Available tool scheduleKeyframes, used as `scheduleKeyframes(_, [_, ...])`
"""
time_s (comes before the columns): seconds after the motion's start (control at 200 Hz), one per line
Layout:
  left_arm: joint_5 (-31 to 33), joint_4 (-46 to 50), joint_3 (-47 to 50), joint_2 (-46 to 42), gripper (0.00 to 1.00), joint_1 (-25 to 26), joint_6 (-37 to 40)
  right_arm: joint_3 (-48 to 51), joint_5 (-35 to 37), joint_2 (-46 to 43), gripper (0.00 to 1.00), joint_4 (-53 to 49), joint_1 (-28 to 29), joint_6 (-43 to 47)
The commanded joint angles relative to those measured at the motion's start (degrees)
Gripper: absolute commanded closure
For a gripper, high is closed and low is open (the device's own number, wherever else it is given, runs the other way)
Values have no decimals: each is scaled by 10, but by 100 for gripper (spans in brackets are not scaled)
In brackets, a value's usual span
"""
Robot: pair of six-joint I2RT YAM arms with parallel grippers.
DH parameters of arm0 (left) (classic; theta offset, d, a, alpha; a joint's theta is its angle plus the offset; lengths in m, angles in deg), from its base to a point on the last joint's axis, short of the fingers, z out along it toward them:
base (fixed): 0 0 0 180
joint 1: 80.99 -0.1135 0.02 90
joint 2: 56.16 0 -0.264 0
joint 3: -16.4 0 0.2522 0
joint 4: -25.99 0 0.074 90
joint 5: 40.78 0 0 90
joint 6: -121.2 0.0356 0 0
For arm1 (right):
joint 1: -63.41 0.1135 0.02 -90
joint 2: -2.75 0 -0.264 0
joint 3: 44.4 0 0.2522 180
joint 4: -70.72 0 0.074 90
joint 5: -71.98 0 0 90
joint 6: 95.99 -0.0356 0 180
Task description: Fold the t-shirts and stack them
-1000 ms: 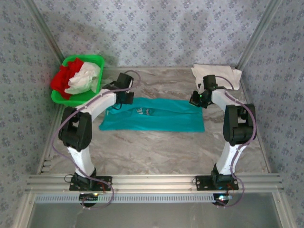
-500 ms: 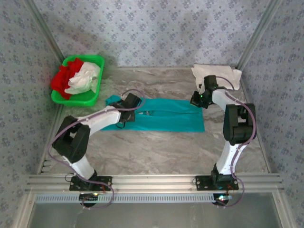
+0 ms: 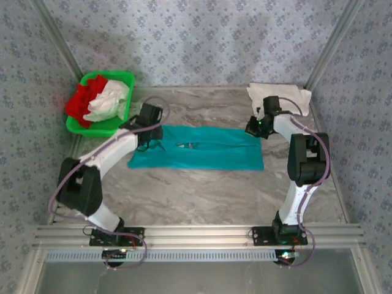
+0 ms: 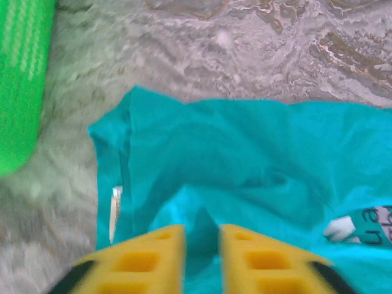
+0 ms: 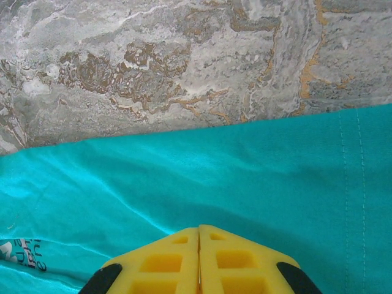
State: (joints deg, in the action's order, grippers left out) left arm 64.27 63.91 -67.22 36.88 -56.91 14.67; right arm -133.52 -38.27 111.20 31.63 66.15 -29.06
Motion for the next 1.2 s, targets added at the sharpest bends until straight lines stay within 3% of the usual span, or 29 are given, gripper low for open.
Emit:
scheduleKeyframes(0.0, [-59, 29, -92, 85, 90, -13, 56, -18, -4, 8, 89, -13, 0, 3])
scheduleKeyframes(0.065, [-66, 29, -121, 124, 100, -21, 49, -15, -1, -1, 89, -17, 1, 5])
scheduleKeyframes(0.22, [-68, 49, -136, 170, 100, -30, 14, -2, 4, -21, 88, -21, -2, 8])
scheduleKeyframes(0.43, [-79, 39, -35, 131, 100, -23, -19, 2, 0, -24, 87, -20, -9, 9])
scheduleKeyframes(0.755, [-23, 33, 103, 45, 100, 19, -63, -13, -1, -11, 87, -20, -13, 11])
scheduleKeyframes(1.069, [-22, 24, 29, -8, 100, 17, -36, -15, -2, -21, 86, -34, -12, 16])
scheduleKeyframes(1.199, [-61, -10, 3, 1, 100, -13, -26, -19, 5, -22, 77, -51, -14, 21])
